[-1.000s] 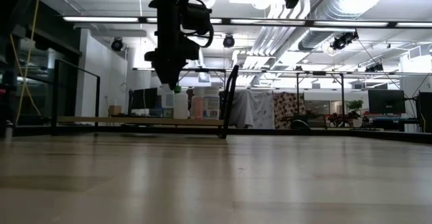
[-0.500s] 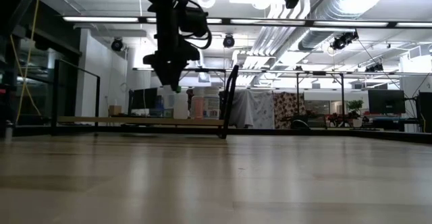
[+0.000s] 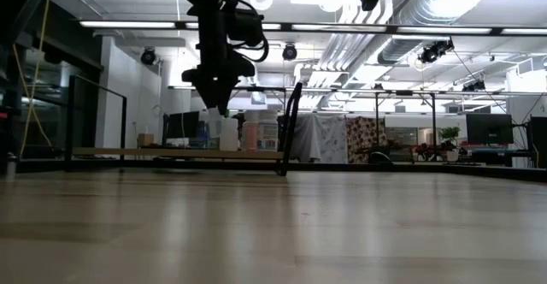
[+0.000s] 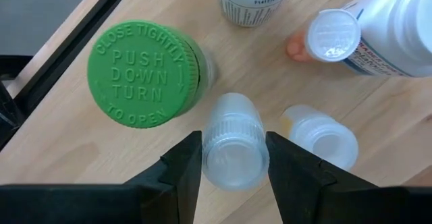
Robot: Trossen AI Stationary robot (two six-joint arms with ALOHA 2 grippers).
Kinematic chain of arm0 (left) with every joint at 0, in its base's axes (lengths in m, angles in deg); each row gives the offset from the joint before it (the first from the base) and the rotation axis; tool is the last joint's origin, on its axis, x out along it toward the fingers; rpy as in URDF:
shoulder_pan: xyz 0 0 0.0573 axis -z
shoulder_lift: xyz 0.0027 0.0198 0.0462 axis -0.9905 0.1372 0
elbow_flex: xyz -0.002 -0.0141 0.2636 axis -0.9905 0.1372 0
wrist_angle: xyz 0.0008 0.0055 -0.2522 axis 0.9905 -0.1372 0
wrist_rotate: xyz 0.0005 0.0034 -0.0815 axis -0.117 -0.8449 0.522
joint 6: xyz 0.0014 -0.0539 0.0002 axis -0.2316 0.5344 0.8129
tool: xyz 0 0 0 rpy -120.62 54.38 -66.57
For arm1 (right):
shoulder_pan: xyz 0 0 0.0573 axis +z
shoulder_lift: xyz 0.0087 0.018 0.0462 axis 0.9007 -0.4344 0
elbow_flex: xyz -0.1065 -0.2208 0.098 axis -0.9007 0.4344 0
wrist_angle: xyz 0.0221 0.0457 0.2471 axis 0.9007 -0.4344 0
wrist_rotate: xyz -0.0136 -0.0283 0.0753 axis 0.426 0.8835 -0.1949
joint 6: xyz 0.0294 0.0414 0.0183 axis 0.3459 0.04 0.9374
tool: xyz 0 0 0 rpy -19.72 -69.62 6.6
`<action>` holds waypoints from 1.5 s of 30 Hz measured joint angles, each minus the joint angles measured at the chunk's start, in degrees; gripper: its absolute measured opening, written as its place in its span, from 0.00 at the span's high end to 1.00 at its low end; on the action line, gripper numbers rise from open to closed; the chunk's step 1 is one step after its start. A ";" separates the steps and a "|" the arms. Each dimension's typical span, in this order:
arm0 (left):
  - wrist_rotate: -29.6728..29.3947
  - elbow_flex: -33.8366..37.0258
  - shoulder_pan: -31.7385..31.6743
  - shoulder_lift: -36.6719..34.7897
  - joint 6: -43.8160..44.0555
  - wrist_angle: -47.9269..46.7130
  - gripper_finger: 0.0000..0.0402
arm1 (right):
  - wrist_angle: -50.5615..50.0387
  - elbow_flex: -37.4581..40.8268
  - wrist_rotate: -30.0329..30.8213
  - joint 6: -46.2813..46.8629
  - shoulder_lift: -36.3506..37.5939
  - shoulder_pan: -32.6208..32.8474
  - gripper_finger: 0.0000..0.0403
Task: Pick and place medicine bottles onto shelf by color
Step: Put the small blue pill bottle on the shelf
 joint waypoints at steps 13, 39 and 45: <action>2.72 1.61 -0.15 0.09 -0.01 -0.05 0.65 | 0.02 0.00 0.00 0.00 0.00 0.00 0.49; 3.13 5.07 -1.44 0.11 -1.86 5.86 0.58 | 0.07 0.00 -0.01 0.00 0.00 0.00 0.49; 2.75 5.07 -1.42 0.11 -2.13 5.86 0.53 | 0.07 0.00 0.00 0.00 0.00 0.01 0.49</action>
